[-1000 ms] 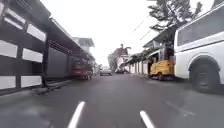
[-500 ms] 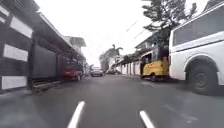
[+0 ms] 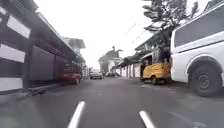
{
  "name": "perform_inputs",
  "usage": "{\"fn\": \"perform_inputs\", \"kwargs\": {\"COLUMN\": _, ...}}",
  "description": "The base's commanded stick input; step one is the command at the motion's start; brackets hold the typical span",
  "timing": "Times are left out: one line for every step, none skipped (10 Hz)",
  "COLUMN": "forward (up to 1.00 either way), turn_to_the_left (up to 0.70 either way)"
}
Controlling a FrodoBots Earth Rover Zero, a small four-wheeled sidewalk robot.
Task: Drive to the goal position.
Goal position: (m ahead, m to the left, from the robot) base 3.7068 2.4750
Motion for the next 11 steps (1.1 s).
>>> {"fn": "perform_inputs", "kwargs": {"forward": 0.7, "turn_to_the_left": 0.0}}
{"fn": "perform_inputs", "kwargs": {"forward": 0.7, "turn_to_the_left": 0.0}}
{"fn": "perform_inputs", "kwargs": {"forward": 0.7, "turn_to_the_left": 0.0}}
{"fn": "perform_inputs", "kwargs": {"forward": 0.7, "turn_to_the_left": 0.0}}
{"fn": "perform_inputs", "kwargs": {"forward": 0.7, "turn_to_the_left": 0.0}}
{"fn": "perform_inputs", "kwargs": {"forward": 0.7, "turn_to_the_left": 0.0}}
{"fn": "perform_inputs", "kwargs": {"forward": 0.7, "turn_to_the_left": 0.0}}
{"fn": "perform_inputs", "kwargs": {"forward": 0.7, "turn_to_the_left": 0.0}}
{"fn": "perform_inputs", "kwargs": {"forward": 0.7, "turn_to_the_left": 0.0}}
{"fn": "perform_inputs", "kwargs": {"forward": 0.7, "turn_to_the_left": 0.0}}
{"fn": "perform_inputs", "kwargs": {"forward": 0.7, "turn_to_the_left": 0.0}}
